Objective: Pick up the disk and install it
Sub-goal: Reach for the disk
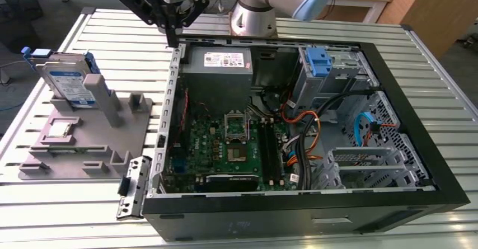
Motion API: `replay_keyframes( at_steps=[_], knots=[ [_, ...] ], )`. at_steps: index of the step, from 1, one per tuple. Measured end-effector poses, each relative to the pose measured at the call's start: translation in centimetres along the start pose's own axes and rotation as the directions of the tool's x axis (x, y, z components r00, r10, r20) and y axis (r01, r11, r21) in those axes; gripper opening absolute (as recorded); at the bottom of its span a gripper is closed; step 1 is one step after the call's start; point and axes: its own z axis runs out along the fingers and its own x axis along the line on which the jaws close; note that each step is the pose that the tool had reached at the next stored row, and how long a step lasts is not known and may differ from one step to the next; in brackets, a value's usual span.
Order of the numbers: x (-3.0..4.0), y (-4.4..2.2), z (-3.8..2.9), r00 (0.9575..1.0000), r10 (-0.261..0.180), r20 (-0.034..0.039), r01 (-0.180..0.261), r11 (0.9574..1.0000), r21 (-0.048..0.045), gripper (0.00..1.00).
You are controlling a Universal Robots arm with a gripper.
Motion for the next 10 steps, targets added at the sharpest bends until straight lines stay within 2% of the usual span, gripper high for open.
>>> replay_keyframes(
  at_steps=[5, 10],
  knots=[
    [0.66, -0.05, 0.00, 1.0000, 0.000, 0.0005, 0.000, 1.0000, 0.0000, 0.11],
    [1.68, -0.13, -0.02, 1.0000, 0.000, 0.0025, 0.000, 1.0000, -0.0002, 0.11]
  ],
)
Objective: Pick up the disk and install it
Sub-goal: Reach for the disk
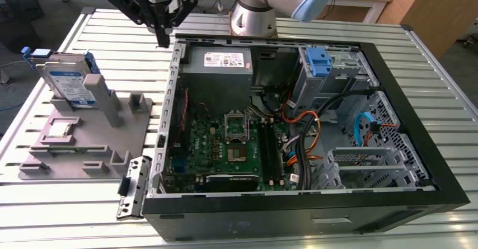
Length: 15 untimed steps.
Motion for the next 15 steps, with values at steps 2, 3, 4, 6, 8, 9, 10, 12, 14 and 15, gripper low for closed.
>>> replay_keyframes(
  at_steps=[2, 3, 4, 6, 8, 9, 10, 12, 14, 15],
  knots=[
    [0.41, -0.03, -0.01, 1.0000, 0.000, 0.0011, 0.000, 1.0000, -0.0001, 0.11],
    [0.60, -0.04, -0.01, 1.0000, 0.000, 0.0016, 0.000, 1.0000, -0.0002, 0.11],
    [0.79, -0.06, -0.01, 1.0000, 0.000, 0.0020, 0.000, 1.0000, -0.0002, 0.11],
    [1.01, -0.07, -0.01, 1.0000, 0.000, 0.0024, 0.000, 1.0000, -0.0003, 0.11],
    [1.07, -0.08, -0.02, 1.0000, 0.000, 0.0023, 0.000, 1.0000, -0.0002, 0.11],
    [1.10, -0.08, -0.02, 1.0000, 0.000, 0.0023, 0.000, 1.0000, -0.0002, 0.11],
    [1.11, -0.08, -0.02, 1.0000, 0.000, 0.0023, 0.000, 1.0000, -0.0001, 0.11],
    [1.11, -0.08, -0.02, 1.0000, 0.000, 0.0023, 0.000, 1.0000, -0.0002, 0.11],
    [1.12, -0.08, -0.02, 1.0000, 0.000, 0.0022, 0.000, 1.0000, -0.0002, 0.11],
    [1.12, -0.08, -0.02, 1.0000, 0.000, 0.0023, 0.000, 1.0000, -0.0002, 0.11]
  ],
)
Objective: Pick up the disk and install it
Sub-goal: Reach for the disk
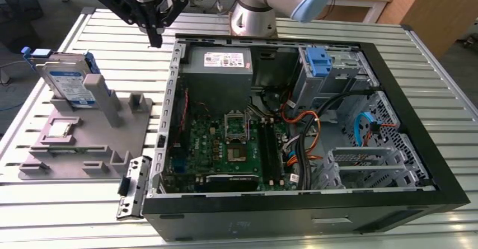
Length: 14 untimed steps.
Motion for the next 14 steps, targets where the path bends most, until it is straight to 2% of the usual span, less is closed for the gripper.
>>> replay_keyframes(
  at_steps=[4, 11, 14],
  knots=[
    [0.06, -0.01, 0.00, 1.0000, 0.000, 0.0001, 0.000, 1.0000, -0.0001, 0.11],
    [0.87, -0.07, -0.01, 1.0000, 0.000, 0.0000, 0.000, 1.0000, 0.0000, 0.11],
    [0.93, -0.07, -0.02, 1.0000, 0.000, 0.0000, 0.000, 1.0000, 0.0000, 0.11]
  ],
)
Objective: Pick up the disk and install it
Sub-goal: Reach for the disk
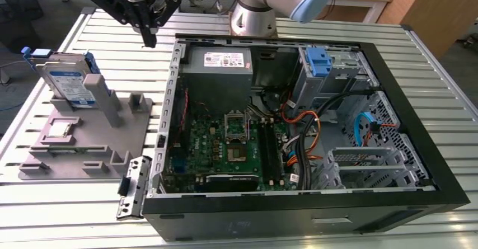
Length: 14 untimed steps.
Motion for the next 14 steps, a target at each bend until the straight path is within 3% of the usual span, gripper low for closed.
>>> replay_keyframes(
  at_steps=[14],
  knots=[
    [0.57, -0.04, -0.01, 1.0000, 0.000, 0.0001, 0.000, 1.0000, -0.0001, 0.11]
  ],
)
